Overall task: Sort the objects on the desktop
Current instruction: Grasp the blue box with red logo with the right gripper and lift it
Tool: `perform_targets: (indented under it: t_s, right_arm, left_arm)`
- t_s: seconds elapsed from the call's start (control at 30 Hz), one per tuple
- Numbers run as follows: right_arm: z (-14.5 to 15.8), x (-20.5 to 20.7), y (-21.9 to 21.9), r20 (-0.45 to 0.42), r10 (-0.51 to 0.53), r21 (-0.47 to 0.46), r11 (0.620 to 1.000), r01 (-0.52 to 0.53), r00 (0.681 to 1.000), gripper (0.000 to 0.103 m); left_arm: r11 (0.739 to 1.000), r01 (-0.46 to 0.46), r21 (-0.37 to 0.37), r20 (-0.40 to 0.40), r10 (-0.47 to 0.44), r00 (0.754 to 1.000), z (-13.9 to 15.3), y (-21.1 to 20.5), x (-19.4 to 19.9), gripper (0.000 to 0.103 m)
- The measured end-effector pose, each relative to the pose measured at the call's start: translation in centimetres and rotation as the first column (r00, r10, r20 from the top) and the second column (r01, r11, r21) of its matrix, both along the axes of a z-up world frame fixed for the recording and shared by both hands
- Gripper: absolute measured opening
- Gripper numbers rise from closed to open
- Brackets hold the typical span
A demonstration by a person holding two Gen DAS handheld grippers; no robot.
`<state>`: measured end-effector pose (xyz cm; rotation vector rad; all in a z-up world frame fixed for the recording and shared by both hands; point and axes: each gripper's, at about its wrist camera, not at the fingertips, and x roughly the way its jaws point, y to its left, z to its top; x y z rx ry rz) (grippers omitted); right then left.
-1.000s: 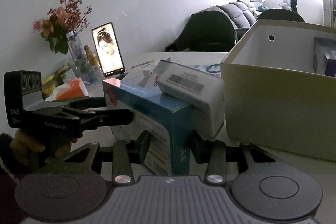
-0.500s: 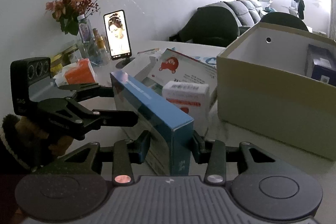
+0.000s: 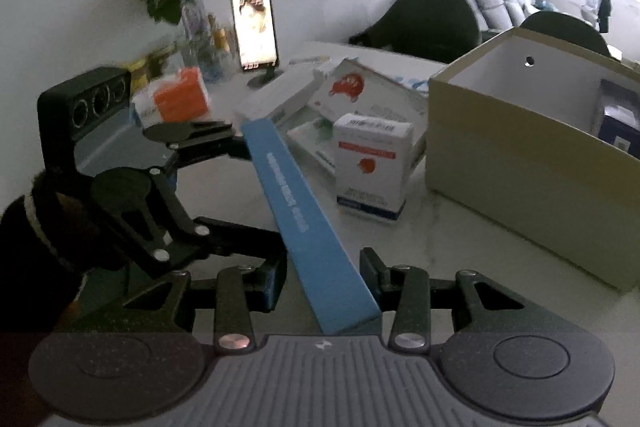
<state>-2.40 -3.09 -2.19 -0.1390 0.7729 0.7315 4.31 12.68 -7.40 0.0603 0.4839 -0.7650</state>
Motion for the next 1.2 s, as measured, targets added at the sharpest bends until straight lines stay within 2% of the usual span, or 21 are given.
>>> perform_targets:
  t_s: [0.2,0.37,0.63,0.8,0.97,1.2]
  right_arm:
    - [0.2,0.0,1.5,0.016,0.062,-0.112,0.992,-0.060,0.998,0.044]
    - [0.4,0.1,2.1,0.016,0.116,-0.182,0.977,-0.111,0.993,0.044]
    - [2.1,0.5,2.2,0.025,0.155,-0.202,0.968,-0.147,0.988,0.044]
    - [2.2,1.2,3.3,0.005,0.187,-0.223,0.958,-0.181,0.982,0.044]
    - [2.0,1.6,5.0,-0.005,0.233,-0.259,0.939,-0.226,0.973,0.044]
    - [1.2,2.6,6.8,-0.066,0.274,-0.303,0.911,-0.281,0.960,0.044]
  left_arm:
    - [0.999,-0.018,0.039,0.020,0.017,1.000,-0.1,-0.7,-0.5,0.103]
    - [0.999,-0.016,0.038,0.021,0.016,1.000,-0.1,-0.9,-0.7,0.103]
    - [0.991,-0.125,0.042,-0.016,0.126,0.992,-0.6,0.0,-1.6,0.103]
    - [0.983,-0.173,0.058,-0.012,0.174,0.985,-0.9,0.6,-2.8,0.103]
    - [0.967,-0.246,0.067,-0.035,0.249,0.968,-1.1,1.5,-3.4,0.103]
    - [0.926,-0.366,0.092,-0.115,0.375,0.920,-1.1,2.5,-3.4,0.103]
